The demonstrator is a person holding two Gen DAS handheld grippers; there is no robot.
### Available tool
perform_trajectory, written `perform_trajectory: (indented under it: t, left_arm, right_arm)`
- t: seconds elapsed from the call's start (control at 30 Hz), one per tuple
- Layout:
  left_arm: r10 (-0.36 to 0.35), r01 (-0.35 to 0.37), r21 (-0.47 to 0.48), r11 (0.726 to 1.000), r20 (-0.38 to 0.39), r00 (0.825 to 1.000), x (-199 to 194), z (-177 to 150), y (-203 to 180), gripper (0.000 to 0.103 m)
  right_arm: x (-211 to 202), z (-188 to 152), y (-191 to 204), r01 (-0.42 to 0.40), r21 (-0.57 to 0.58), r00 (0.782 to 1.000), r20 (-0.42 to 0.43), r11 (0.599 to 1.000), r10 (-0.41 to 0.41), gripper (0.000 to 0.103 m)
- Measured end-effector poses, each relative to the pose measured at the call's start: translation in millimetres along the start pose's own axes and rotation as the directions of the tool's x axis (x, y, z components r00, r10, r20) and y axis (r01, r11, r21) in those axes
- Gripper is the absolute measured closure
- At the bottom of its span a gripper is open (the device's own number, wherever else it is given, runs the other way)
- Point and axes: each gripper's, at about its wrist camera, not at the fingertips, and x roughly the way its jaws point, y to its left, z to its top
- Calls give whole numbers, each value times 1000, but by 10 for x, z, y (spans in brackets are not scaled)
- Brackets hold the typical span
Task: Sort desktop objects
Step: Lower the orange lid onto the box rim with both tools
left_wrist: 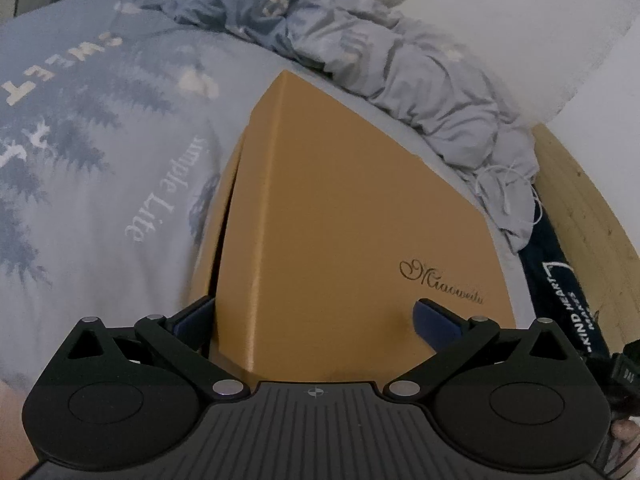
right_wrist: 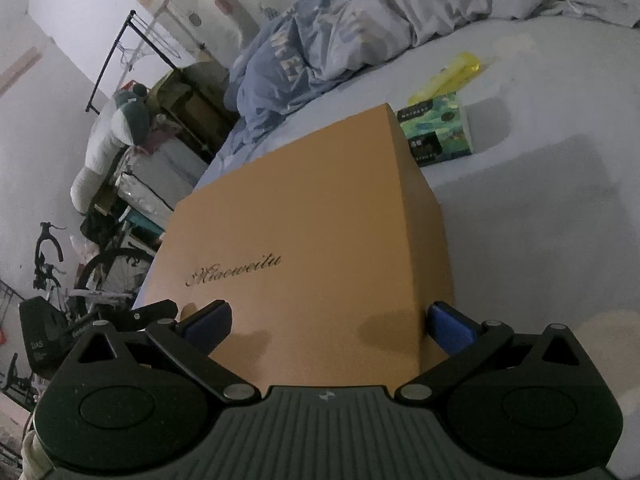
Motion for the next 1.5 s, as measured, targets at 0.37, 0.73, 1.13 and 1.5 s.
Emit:
perform_trajectory:
  t: [0.37, 0.73, 1.13, 1.5]
  left_arm:
    - [24, -22, 56, 998, -41, 999, 99, -24, -56, 0]
    - [24, -22, 68, 997, -35, 999, 104, -60, -69, 0]
    - [31, -28, 70, 997, -36, 999, 98, -62, -89, 0]
    - [-31, 31, -3, 1000, -51, 998, 61, 79, 23, 0]
  right_arm:
    - [140, -72, -28, 80, -20, 997, -17, 997, -80, 0]
    - [346, -125, -188, 67, -38, 992, -107, 997, -71, 0]
    - [277, -272, -503, -102, 123, 984, -132, 987, 118, 0]
    - [109, -65, -108, -38, 24, 995, -87, 999, 40, 0]
